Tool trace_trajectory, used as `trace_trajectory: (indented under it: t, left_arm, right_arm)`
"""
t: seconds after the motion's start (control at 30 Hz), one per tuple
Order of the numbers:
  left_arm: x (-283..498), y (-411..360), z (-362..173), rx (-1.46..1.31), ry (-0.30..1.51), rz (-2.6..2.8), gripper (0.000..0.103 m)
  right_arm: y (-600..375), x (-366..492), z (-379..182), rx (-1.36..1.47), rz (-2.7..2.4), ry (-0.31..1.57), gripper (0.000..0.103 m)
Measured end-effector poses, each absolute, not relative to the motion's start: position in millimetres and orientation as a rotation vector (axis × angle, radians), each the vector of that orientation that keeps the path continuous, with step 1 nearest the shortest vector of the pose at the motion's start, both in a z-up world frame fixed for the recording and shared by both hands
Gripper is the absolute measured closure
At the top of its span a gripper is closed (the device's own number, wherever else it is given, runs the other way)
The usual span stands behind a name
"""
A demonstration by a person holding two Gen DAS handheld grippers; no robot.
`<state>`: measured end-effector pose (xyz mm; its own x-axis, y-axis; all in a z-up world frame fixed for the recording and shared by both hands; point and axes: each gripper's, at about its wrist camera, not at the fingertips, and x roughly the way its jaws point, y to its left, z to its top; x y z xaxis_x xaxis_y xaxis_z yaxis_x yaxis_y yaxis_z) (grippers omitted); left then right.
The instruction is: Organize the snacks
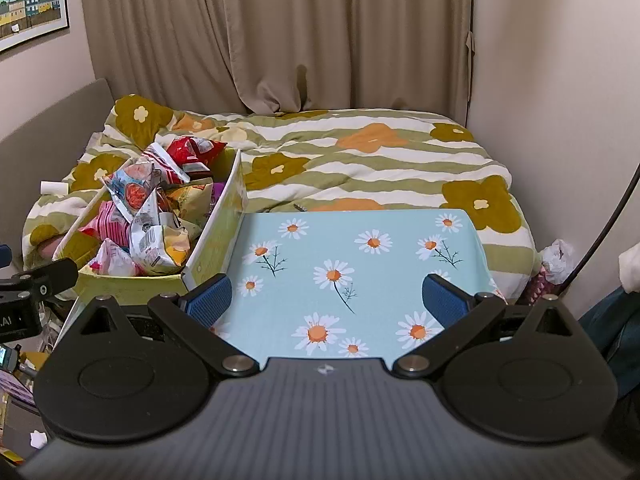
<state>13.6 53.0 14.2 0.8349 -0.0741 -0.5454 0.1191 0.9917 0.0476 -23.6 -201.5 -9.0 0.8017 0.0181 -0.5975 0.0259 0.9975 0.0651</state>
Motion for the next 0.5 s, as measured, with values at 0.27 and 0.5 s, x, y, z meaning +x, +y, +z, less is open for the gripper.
trace_trajectory:
  t: [0.27, 0.5]
  left_arm:
    - [15.3, 52.3, 15.6, 0.076, 0.548, -0.105, 0.0]
    - [16.9, 53.2, 17.1, 0.06, 0.535, -0.111, 0.0]
  right_arm:
    - [-201.7, -22.5, -11.4, 0.077, -0.007, 0.643, 0.0]
    - [-202.3, -19.9, -14.1, 0.079, -0.01, 0.643, 0.0]
